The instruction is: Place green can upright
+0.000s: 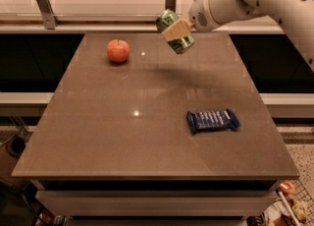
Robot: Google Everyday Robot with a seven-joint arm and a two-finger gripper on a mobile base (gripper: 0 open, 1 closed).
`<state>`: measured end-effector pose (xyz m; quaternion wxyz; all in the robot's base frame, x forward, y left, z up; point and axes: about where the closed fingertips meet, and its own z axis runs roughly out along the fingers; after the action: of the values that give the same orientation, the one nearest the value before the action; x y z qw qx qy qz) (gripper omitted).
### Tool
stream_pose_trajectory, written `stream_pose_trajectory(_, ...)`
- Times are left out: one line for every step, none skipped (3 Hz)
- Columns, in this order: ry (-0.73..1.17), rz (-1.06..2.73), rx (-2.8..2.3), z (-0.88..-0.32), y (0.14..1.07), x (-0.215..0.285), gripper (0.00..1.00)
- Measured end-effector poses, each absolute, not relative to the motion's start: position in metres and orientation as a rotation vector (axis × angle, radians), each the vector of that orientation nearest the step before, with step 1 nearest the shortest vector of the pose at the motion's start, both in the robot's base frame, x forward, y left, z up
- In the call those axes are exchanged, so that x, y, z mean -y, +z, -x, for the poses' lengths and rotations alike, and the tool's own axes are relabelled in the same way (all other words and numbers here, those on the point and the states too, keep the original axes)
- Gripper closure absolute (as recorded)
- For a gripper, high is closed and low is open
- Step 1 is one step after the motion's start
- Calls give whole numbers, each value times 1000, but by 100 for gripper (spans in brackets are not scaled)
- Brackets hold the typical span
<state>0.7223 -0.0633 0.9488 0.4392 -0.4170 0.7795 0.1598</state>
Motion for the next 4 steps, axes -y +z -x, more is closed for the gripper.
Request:
stream_pose_trajectory(421,950,-1949,-726,929,70,100)
stream_pose_trajectory(450,888,-1925,-732,917,76,100)
stream_pose_trajectory(481,854,-1854,-743,913,78,100)
stream_pose_trajectory(506,852,-1784,-754,912,78,100)
